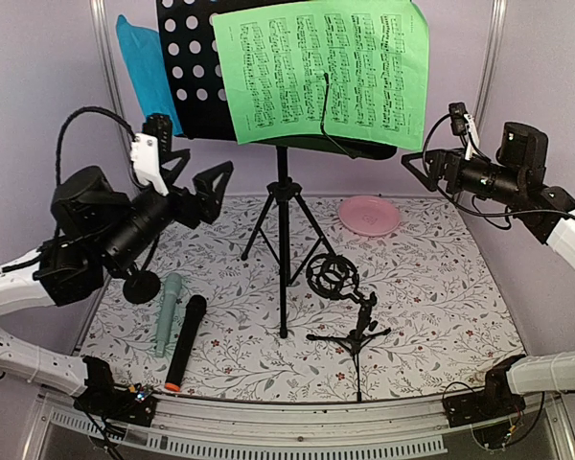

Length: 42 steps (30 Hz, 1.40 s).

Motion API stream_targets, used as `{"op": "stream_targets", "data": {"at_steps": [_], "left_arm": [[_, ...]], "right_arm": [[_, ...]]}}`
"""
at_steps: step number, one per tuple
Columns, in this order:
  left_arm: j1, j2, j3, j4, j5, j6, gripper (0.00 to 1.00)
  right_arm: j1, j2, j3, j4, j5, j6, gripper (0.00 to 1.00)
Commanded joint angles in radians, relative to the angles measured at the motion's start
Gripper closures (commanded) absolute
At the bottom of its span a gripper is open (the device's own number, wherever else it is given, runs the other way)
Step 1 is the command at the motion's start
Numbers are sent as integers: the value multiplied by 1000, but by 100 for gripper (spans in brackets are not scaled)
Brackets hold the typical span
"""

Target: Pack up the instrument practice props

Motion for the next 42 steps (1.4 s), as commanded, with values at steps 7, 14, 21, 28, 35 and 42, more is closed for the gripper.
{"op": "stream_targets", "data": {"at_steps": [7,14,21,28,35,42], "left_arm": [[7,-185,247,-284,-190,-130,15],[7,-144,411,-240,-307,-67,15],[41,-119,463,-252,-277,-124,6],[380,86,698,-634,74,-467,5],[688,137,698,-630,447,-556,22],[746,-70,368,-685,712,-467,10]], "right_arm": [[28,-12,24,-1,-46,3,1],[69,34,24,33,-25,37,1],[109,45,23,17,16,49,1],[140,38,-5,33,56,70,1],[163,39,1,9,75,99,1],[169,-14,-39,-35,115,133,1]]}}
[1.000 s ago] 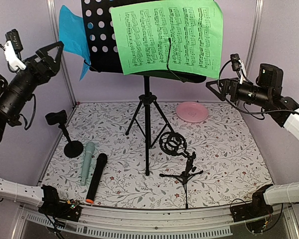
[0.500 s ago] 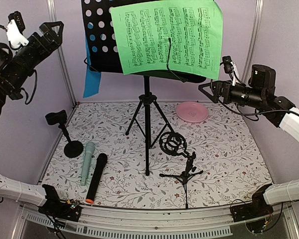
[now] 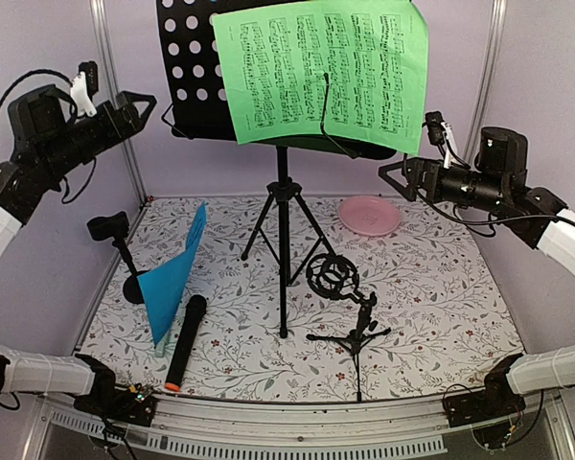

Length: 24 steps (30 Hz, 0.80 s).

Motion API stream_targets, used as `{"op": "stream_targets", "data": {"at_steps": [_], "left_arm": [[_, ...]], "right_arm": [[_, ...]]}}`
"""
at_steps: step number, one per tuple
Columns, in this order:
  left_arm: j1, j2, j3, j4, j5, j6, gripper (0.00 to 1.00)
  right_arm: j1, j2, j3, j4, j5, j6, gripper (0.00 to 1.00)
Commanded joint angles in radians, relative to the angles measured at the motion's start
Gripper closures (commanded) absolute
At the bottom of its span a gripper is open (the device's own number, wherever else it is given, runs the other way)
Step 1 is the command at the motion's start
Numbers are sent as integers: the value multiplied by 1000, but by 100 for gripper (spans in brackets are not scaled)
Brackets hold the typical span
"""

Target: Pack up the instrument practice props

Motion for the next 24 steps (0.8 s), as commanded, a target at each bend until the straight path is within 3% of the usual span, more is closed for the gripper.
{"op": "stream_targets", "data": {"at_steps": [1,5,8,10,16,24], "left_arm": [[7,-167,-209,-121,123,28,10],[5,-220,-360,-274,6,-28,11],[5,-256,-419,-259,0,-17,13],[5,-305,-424,-173,107,43,14],[5,-394,-468,184,605,163,10],[3,-113,-317,555,874,7,17]], "right_arm": [[9,-59,-44,-28,41,40,1],[11,-80,-81,-22,76,48,1],[11,-73,-46,-31,84,45,1],[11,-80,6,-81,60,-19,1],[11,-174,74,-192,61,-308,1],[11,-211,77,-261,-65,-341,1]]}}
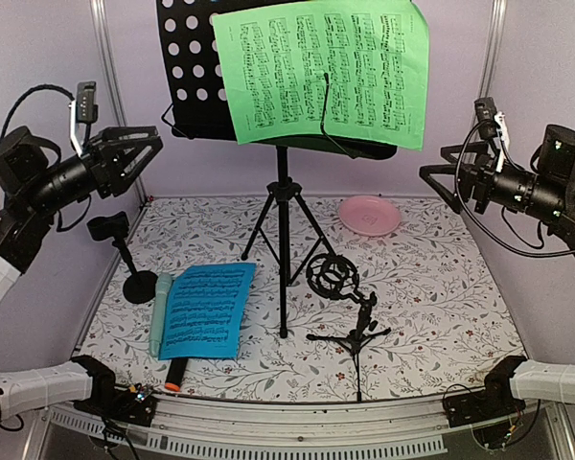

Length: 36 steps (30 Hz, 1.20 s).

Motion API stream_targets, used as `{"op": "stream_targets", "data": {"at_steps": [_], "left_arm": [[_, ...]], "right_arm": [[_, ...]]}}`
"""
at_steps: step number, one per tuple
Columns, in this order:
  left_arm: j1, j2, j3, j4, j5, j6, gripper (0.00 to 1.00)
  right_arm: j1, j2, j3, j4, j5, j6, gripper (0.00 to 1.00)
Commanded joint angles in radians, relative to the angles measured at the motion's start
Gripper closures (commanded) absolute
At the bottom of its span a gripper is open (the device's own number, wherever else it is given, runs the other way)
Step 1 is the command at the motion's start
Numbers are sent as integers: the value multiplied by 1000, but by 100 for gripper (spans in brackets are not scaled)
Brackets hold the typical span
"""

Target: Pack up the instrument practice props

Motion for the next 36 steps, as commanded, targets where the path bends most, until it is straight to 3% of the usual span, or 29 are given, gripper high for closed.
{"op": "stream_targets", "data": {"at_steps": [1,4,10,19,24,27,36], "left_arm": [[0,175,68,301,220,-101,18],[-23,265,129,359,227,-109,19],[-117,427,291,313,154,-24,22],[-168,575,408,347,87,-64,41],[-180,623,495,269,8,-40,67],[-181,631,517,277,9,-65,100],[-149,525,654,-78,-338,59,100]], "right_arm": [[6,23,26,-83,-74,-45,1],[7,26,35,-98,-69,-24,1],[6,-9,2,-89,-53,13,1],[7,-39,-9,-65,-35,67,1],[6,-39,-52,-16,-32,50,1],[6,-36,-79,28,-39,42,1],[6,-7,-129,144,-6,38,1]]}}
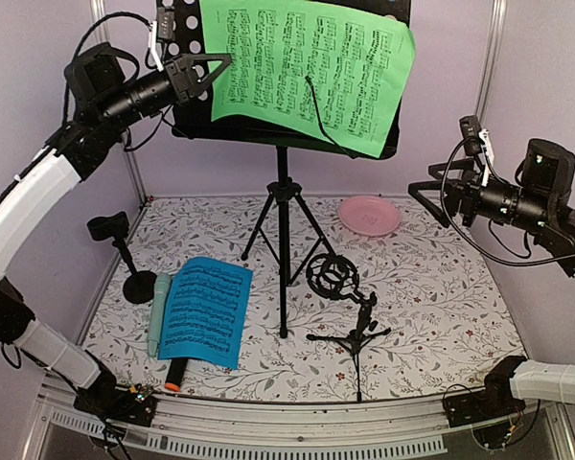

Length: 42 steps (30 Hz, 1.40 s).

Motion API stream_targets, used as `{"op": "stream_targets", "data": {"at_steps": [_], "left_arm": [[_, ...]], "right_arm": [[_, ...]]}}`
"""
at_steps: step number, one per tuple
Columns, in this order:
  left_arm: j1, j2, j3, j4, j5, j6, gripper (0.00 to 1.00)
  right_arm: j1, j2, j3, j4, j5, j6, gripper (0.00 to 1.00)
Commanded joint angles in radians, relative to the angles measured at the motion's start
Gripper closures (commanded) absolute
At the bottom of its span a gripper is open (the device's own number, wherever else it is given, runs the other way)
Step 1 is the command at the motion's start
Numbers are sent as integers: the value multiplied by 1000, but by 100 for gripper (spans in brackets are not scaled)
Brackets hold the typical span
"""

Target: Pack up the instrument practice props

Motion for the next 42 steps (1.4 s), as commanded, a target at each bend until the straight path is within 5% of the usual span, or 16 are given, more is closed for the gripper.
{"op": "stream_targets", "data": {"at_steps": [1,9,22,30,42], "left_arm": [[41,-89,88,-231,-229,87,100],[86,-191,205,-647,-531,249,100],[86,-467,-7,-991,-712,169,100],[84,-470,-162,-1034,-376,93,100],[72,-540,-350,-799,110,-147,100]], "right_arm": [[4,16,-31,102,51,-6,1],[4,69,-60,169,60,-15,1],[4,163,-41,218,29,-55,1],[4,209,-32,234,23,-40,1],[4,168,-78,210,50,13,1]]}}
